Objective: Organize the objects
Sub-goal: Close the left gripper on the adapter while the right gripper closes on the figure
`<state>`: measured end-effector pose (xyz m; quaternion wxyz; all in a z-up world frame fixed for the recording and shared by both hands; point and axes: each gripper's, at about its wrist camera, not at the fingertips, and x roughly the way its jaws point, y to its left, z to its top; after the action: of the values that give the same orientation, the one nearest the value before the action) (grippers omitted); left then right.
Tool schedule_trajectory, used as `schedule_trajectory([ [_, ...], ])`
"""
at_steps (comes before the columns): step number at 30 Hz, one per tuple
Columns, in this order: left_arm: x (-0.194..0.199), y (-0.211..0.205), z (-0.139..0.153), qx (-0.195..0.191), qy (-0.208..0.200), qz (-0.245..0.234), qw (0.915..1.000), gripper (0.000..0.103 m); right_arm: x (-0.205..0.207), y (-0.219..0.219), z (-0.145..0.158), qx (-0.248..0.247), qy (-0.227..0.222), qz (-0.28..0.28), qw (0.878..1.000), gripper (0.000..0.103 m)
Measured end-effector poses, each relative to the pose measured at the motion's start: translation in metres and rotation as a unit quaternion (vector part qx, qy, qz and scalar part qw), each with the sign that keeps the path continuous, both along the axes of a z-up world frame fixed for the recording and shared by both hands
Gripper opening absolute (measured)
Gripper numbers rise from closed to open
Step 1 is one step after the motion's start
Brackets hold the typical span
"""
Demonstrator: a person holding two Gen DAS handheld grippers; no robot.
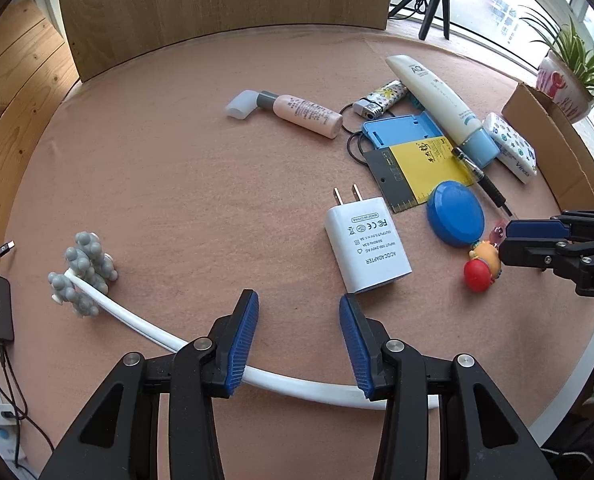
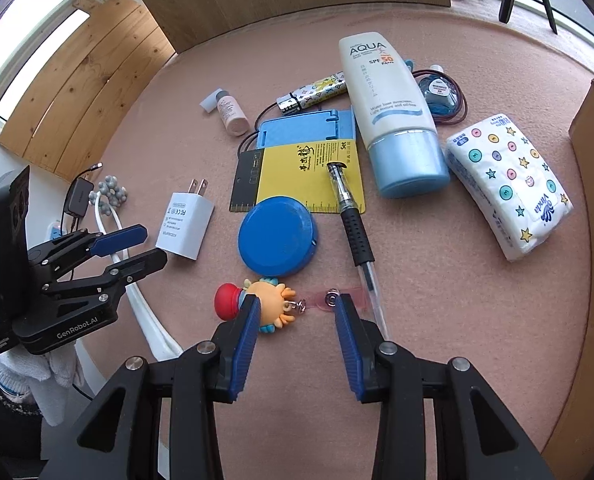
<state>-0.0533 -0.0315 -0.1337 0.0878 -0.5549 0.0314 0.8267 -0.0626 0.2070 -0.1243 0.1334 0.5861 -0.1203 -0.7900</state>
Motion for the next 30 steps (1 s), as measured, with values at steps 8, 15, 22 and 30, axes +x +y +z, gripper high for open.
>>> schedule_trajectory([
  [8,-0.001,-0.014,0.006,0.042,-0.012,0.022,0.9988,0.048,0.003,0.014,0.004,0.001,0.007,-0.005,1.000,0.040],
  [15,-0.004,0.005,0.017,0.064,0.001,0.023,0.9977,0.068,0.014,-0.014,0.013,0.031,0.027,0.014,0.999,0.061],
  [22,-0.023,0.020,0.007,0.060,-0.015,0.026,0.9977,0.068,0.012,-0.037,-0.001,0.050,0.016,0.008,0.999,0.061],
  [30,-0.034,0.034,-0.005,0.042,-0.025,0.020,0.9986,0.067,0.010,-0.053,-0.003,0.100,0.031,0.019,0.994,0.060],
])
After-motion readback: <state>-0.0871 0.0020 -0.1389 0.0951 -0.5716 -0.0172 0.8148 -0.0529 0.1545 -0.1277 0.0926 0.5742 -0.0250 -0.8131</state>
